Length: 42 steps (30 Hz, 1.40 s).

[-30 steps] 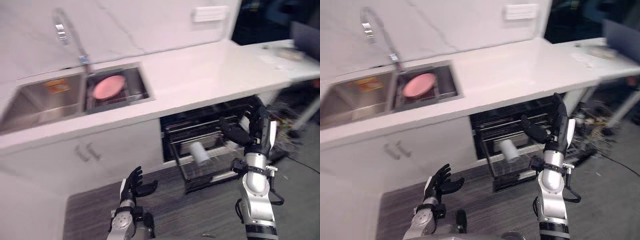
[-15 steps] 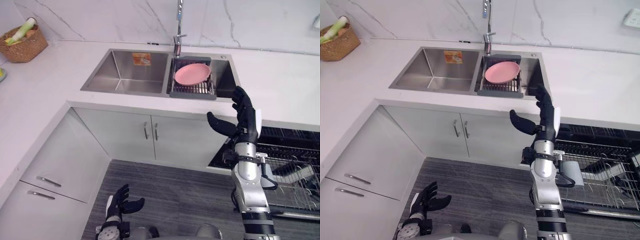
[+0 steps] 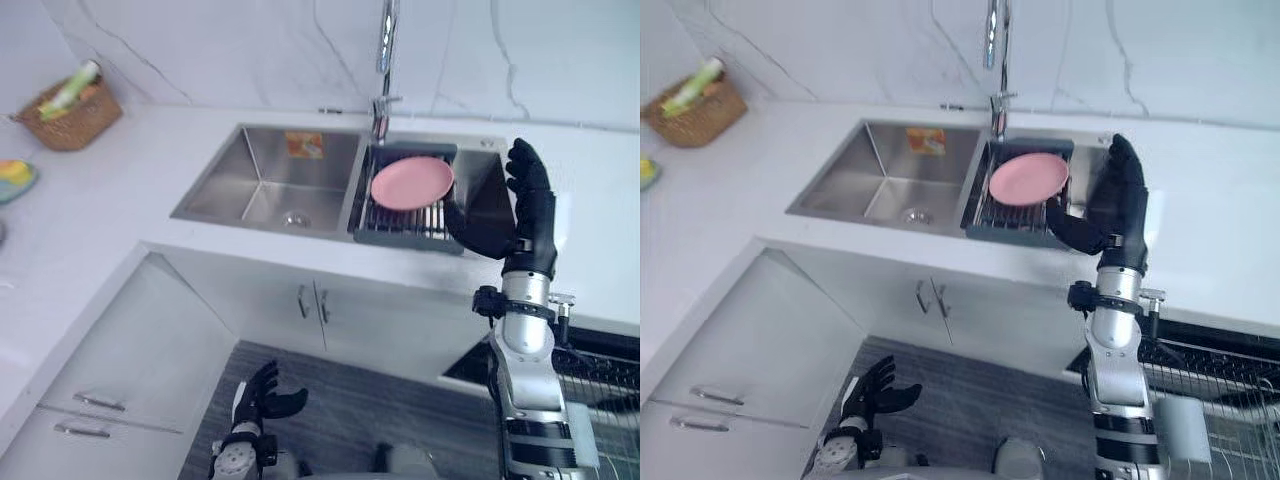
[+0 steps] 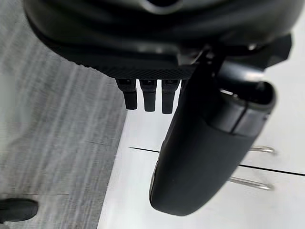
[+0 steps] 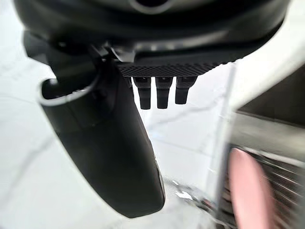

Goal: Walk over to the sink, pick up the cup, carry it to the dishwasher, place the cup inside the dishwasher, then close the dishwasher door

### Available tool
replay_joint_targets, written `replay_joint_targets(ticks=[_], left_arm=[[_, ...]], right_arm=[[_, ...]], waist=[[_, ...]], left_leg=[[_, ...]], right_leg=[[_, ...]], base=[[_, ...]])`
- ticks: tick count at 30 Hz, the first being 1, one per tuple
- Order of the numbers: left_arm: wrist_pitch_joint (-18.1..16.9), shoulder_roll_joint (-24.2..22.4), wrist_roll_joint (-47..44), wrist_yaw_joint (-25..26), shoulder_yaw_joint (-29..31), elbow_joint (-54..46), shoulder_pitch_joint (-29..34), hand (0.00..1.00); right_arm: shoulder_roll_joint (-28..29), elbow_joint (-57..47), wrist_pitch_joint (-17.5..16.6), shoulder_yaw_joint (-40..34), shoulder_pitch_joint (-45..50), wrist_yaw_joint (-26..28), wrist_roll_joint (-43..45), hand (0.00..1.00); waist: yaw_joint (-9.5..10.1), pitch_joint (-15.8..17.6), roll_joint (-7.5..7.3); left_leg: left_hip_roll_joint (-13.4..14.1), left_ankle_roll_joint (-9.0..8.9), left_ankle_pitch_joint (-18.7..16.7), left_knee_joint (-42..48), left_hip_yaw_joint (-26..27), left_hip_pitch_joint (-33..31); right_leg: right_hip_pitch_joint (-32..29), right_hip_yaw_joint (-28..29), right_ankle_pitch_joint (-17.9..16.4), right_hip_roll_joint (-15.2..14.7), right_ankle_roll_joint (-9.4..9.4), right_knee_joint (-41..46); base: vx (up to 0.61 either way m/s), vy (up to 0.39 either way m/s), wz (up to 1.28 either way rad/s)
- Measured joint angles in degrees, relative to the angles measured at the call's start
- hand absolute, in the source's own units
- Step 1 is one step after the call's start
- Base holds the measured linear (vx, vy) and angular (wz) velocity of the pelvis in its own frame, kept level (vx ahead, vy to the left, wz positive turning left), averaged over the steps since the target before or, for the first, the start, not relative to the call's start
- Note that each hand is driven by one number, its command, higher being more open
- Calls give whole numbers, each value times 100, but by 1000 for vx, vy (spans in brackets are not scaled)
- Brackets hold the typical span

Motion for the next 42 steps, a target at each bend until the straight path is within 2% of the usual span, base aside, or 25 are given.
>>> replay_joint_targets(ticks=[2,3,4,5,6,9,15,23,30,38,42], left_arm=[[-2,1,59,1,22,10,-12,90],[-6,-1,100,-3,9,80,-30,90],[-9,-5,102,-9,15,191,-36,90],[-4,-1,99,-6,16,209,-42,90],[-6,44,109,-4,16,236,-48,90],[-7,73,187,-7,76,339,-43,90],[-36,373,336,-7,118,671,-25,90],[-146,376,337,-12,104,837,-31,90],[-164,383,330,-13,112,874,6,90],[-169,384,330,-14,112,872,1,90],[-172,383,332,-12,108,857,-7,90]], right_arm=[[-12,-72,-109,-62,46,-6,-4,90],[-20,-16,-107,-130,93,13,-20,90],[-55,79,-120,-139,122,18,-56,90],[-58,94,-113,-137,138,24,-57,90],[-91,121,-106,-100,223,132,-135,90],[-137,308,-90,13,270,347,-209,90],[-661,789,-88,364,230,598,-595,90],[-1156,1595,-55,495,-115,603,-947,90],[-1371,2065,59,723,-675,597,-1337,90],[-1418,2532,118,875,-1183,499,-1511,90],[-1620,3015,232,1010,-1704,483,-1790,90]], waist=[[0,0,1],[1,-17,36],[10,5,103],[-2,5,83],[-15,-1,3],[-6,-1,-6],[-4,-18,-37],[-41,-56,-103],[-5,-78,-144],[16,-91,-167],[49,-93,-172]], left_leg=[[-39,-26,-15,-897,-84,-140],[-120,-77,188,-1804,-259,-110],[-202,-7,958,-2684,-379,121],[-239,-25,967,-2738,-389,165],[-406,44,1025,-3018,-338,297],[-597,123,1074,-3375,-196,541],[-672,148,1176,-3847,34,796],[-726,168,1493,-4336,93,915],[-842,207,1926,-4914,-190,924],[-880,273,1980,-4918,-507,789],[-902,276,1997,-4917,-585,713]], right_leg=[[0,132,4,-41,96,-33],[14,216,-20,-51,184,0],[19,394,-108,-26,341,75],[26,417,-106,-54,342,56],[54,521,-58,-157,448,-109],[242,612,82,-288,563,-475],[336,802,261,-236,615,-879],[297,909,483,-196,616,-1087],[150,745,623,-211,617,-1184],[153,621,703,-216,647,-1330],[170,525,720,-198,642,-1400]], base=[[183,75,-35],[211,147,-39],[211,152,-34],[192,148,-28],[132,105,-9],[147,107,-14],[72,20,-20],[-28,15,-6],[-111,38,13],[5,13,8],[64,-5,11]])
